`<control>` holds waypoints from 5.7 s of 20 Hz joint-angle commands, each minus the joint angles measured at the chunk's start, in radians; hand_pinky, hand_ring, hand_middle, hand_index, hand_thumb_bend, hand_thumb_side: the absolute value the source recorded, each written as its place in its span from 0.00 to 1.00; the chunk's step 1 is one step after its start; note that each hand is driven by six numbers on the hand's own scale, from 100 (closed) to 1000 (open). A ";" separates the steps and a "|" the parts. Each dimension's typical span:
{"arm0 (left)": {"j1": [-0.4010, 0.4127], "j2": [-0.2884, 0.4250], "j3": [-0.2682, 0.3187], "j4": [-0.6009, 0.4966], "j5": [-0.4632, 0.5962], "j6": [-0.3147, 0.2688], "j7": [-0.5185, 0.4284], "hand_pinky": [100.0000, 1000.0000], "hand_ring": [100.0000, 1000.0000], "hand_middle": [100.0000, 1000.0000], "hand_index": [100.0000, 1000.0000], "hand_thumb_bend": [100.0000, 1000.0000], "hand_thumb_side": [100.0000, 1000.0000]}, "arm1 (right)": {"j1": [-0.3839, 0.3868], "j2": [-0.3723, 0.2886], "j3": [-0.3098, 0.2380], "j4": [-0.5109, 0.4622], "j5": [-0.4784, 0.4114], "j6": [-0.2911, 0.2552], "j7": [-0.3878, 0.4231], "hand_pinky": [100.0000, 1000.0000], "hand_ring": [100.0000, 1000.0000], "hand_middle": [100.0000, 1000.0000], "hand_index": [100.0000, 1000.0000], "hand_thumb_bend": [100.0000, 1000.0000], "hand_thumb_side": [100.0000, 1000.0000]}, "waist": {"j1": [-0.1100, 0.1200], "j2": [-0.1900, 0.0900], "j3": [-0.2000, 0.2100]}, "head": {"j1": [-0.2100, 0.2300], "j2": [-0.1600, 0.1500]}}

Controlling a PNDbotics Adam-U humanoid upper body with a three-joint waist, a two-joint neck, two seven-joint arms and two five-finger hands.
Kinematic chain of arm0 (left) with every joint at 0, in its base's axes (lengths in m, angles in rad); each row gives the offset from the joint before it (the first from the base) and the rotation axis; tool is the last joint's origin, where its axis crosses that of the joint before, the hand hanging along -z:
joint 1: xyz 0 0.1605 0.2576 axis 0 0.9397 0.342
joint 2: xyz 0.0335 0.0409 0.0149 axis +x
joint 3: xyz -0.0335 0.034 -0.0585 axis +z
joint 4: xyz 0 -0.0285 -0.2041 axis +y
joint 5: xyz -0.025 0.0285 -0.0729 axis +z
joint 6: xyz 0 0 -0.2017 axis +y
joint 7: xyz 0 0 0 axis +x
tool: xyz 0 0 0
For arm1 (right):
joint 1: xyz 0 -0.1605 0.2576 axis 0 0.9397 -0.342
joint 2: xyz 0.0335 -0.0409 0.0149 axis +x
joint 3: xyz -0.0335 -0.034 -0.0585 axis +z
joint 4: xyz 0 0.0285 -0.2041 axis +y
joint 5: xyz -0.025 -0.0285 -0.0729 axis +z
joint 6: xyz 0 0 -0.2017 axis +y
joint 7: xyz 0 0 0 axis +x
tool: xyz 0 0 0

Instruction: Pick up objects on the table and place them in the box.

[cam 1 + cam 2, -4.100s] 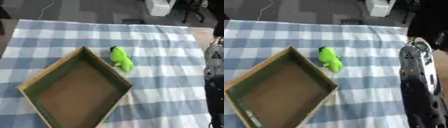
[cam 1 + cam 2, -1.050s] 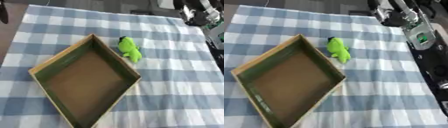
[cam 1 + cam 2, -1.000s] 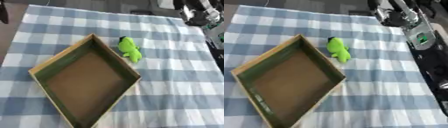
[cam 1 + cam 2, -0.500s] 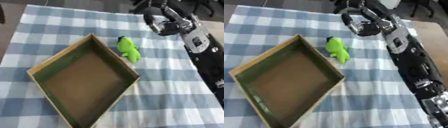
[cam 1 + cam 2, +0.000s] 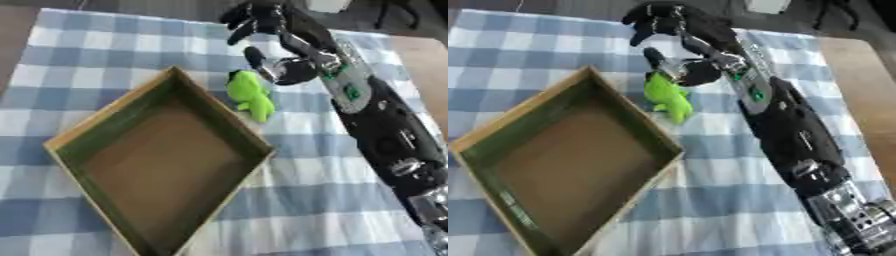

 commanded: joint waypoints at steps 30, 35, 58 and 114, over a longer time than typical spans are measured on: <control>-0.040 0.012 -0.002 -0.017 0.024 -0.017 -0.013 0.10 0.60 0.68 0.81 0.47 0.69 | -0.030 0.079 -0.131 0.269 0.581 0.024 -0.535 0.89 0.73 0.83 0.73 0.21 0.50 | 0.010 -0.004 0.008 | -0.063 0.000; -0.043 0.010 -0.004 -0.017 0.025 -0.019 -0.015 0.10 0.60 0.68 0.81 0.47 0.69 | -0.022 0.098 -0.137 0.305 0.642 0.047 -0.571 0.89 0.74 0.84 0.74 0.21 0.51 | 0.010 0.000 0.009 | -0.103 0.000; -0.057 0.008 -0.007 -0.017 0.032 -0.021 -0.022 0.11 0.60 0.68 0.81 0.46 0.69 | -0.055 0.096 -0.148 0.334 0.766 0.083 -0.663 1.00 0.79 0.85 0.72 0.21 0.54 | 0.007 0.007 0.017 | -0.113 0.000; -0.058 0.006 -0.010 -0.017 0.029 -0.023 -0.027 0.09 0.60 0.68 0.80 0.46 0.69 | 0.010 0.161 -0.135 0.224 0.677 0.000 -0.852 0.00 0.01 0.31 0.32 0.00 0.47 | 0.009 0.012 0.015 | -0.144 0.000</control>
